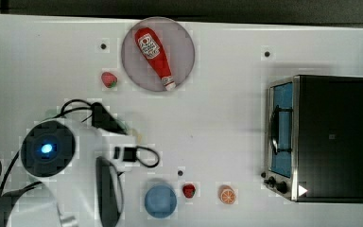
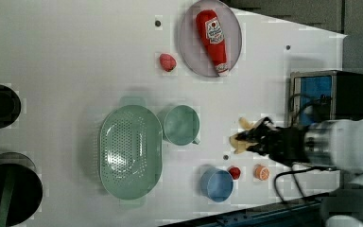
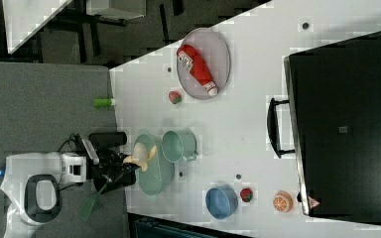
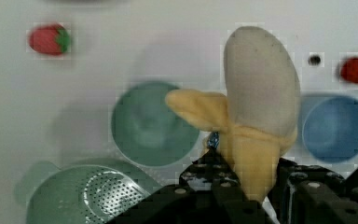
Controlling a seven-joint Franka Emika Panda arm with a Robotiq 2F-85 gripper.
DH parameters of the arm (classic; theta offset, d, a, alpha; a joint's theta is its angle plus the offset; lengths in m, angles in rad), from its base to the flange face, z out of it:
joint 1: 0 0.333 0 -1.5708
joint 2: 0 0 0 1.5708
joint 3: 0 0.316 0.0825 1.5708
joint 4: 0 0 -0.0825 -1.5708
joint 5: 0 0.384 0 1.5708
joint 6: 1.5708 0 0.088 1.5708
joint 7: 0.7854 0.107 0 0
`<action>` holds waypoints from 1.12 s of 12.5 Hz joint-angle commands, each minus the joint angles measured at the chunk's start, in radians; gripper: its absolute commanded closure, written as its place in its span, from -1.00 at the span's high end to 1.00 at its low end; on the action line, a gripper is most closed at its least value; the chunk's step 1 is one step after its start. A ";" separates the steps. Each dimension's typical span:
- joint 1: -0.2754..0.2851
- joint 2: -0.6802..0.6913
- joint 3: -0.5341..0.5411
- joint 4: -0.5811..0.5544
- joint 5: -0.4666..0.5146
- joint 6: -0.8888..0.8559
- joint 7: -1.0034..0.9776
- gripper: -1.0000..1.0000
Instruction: Pick Banana and place it in mug.
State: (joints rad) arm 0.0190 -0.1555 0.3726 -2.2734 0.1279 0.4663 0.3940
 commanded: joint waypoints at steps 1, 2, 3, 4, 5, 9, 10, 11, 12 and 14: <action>0.010 0.061 0.074 0.014 -0.011 0.124 0.272 -0.46; 0.010 0.101 0.095 0.013 -0.013 0.155 0.328 -0.46; 0.010 0.144 0.109 0.012 -0.020 0.187 0.367 -0.46; 0.010 0.186 0.114 0.012 -0.036 0.214 0.398 -0.46; 0.010 0.223 0.115 0.013 -0.071 0.229 0.422 -0.46; 0.010 0.341 0.113 0.001 -0.147 0.365 0.474 -0.46; 0.010 0.364 0.110 -0.008 -0.154 0.390 0.491 -0.46; 0.010 0.379 0.109 -0.016 -0.168 0.424 0.494 -0.40; 0.010 0.387 0.107 -0.022 -0.176 0.450 0.498 -0.21; 0.010 0.385 0.107 -0.028 -0.177 0.462 0.501 0.24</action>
State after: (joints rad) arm 0.0241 0.2288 0.4763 -2.3281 -0.0317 0.8818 0.8057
